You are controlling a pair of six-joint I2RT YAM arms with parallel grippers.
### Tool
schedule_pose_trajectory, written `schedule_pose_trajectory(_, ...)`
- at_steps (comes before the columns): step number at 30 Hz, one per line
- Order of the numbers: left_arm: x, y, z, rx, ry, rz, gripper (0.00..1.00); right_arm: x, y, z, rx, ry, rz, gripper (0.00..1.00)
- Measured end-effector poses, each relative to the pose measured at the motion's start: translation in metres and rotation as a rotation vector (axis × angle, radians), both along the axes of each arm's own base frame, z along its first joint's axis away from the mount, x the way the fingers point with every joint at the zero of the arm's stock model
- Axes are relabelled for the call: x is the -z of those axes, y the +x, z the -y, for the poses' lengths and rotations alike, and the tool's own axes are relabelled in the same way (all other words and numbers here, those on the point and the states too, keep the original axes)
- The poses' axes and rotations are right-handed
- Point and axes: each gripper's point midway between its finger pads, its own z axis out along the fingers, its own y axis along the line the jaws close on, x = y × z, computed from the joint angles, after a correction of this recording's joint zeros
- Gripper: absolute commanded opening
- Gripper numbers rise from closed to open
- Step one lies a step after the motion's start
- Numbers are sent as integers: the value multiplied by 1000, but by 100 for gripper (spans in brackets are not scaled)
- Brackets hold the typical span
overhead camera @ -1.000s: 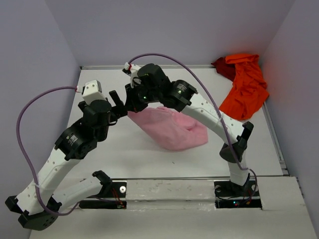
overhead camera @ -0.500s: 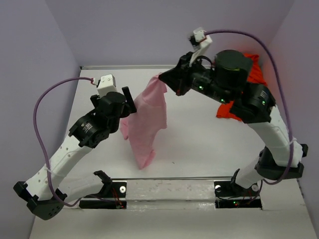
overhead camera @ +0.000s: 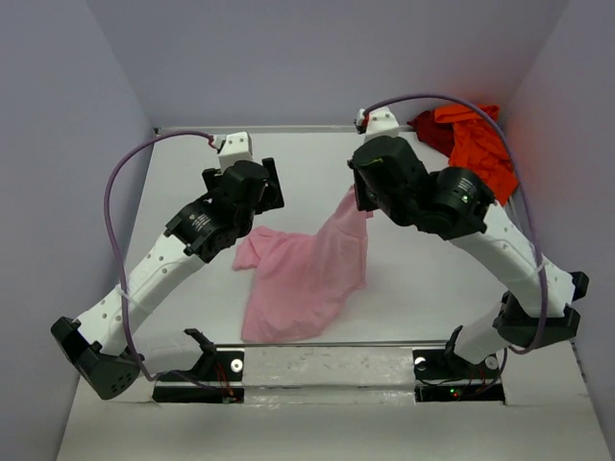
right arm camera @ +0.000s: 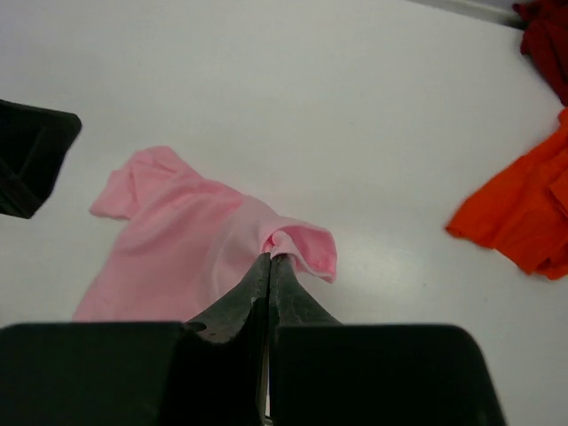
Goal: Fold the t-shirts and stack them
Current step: Flatten out the crumpled T-shirt at the center of the board.
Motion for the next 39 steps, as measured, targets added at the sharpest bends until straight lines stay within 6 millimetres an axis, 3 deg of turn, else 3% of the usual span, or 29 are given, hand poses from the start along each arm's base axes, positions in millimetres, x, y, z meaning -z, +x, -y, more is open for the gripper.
schedule_pose_trajectory(3, 4, 5, 3, 3, 4, -7, 98, 41, 9, 0, 58, -135, -88, 0)
schedule_pose_trajectory(8, 8, 9, 1, -5, -1, -17, 98, 75, 24, 6, 130, -252, -160, 0)
schedule_pose_trajectory(13, 25, 10, -4, -23, -10, -57, 97, 82, 37, 26, 203, -259, -193, 0)
schedule_pose_trajectory(19, 96, -7, -10, -35, -13, -219, 96, 100, 37, 30, 200, -277, -246, 0)
schedule_pose_trajectory(24, 144, -27, -8, -32, -41, -338, 95, 102, 37, 26, 177, -264, -260, 0)
schedule_pose_trajectory(28, 157, -29, -2, -27, -75, -355, 94, 104, 37, 22, 163, -255, -266, 0)
schedule_pose_trajectory(39, 182, -5, 17, -27, -120, -358, 94, 127, 32, 22, 146, -279, -328, 0)
